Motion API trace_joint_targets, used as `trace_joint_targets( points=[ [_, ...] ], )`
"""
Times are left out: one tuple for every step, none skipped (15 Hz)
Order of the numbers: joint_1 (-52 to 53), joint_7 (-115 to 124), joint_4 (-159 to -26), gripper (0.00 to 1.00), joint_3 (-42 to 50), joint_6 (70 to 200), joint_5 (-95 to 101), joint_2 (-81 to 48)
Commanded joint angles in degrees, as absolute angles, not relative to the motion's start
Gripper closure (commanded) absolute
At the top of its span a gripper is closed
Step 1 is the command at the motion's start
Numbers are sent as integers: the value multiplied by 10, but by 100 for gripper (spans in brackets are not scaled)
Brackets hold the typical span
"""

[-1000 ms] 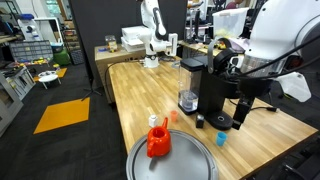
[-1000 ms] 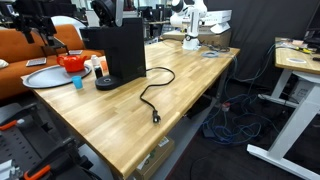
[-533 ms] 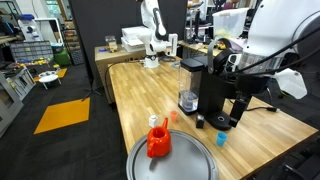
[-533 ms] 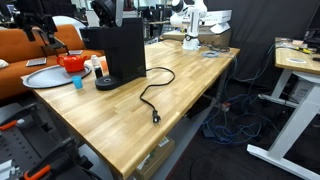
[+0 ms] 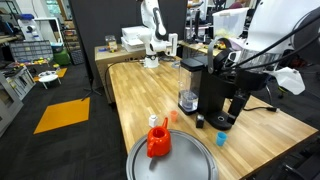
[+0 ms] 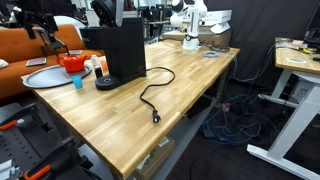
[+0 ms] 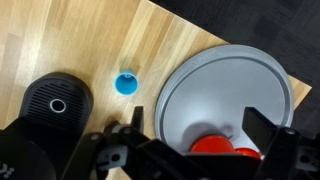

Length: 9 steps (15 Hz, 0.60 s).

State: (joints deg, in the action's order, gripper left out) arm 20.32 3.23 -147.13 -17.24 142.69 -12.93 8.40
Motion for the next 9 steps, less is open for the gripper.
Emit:
trace_joint_targets(
  points=[
    [197, -3, -1478, 0, -158, 1432, -151, 79],
    [194, -3, -1482, 0, -155, 1432, -147, 75],
    [191, -1, -1486, 0, -151, 1433, -144, 69],
    [189, -1, -1489, 0, -149, 1433, -145, 63],
    [189, -4, -1490, 0, -148, 1434, -147, 55],
    [188, -4, -1488, 0, -148, 1434, -146, 45],
    [188, -11, -1483, 0, -148, 1436, -152, 34],
    [188, -12, -1479, 0, -150, 1438, -151, 24],
    [187, -13, -1472, 0, -152, 1439, -148, 11]
  ],
)
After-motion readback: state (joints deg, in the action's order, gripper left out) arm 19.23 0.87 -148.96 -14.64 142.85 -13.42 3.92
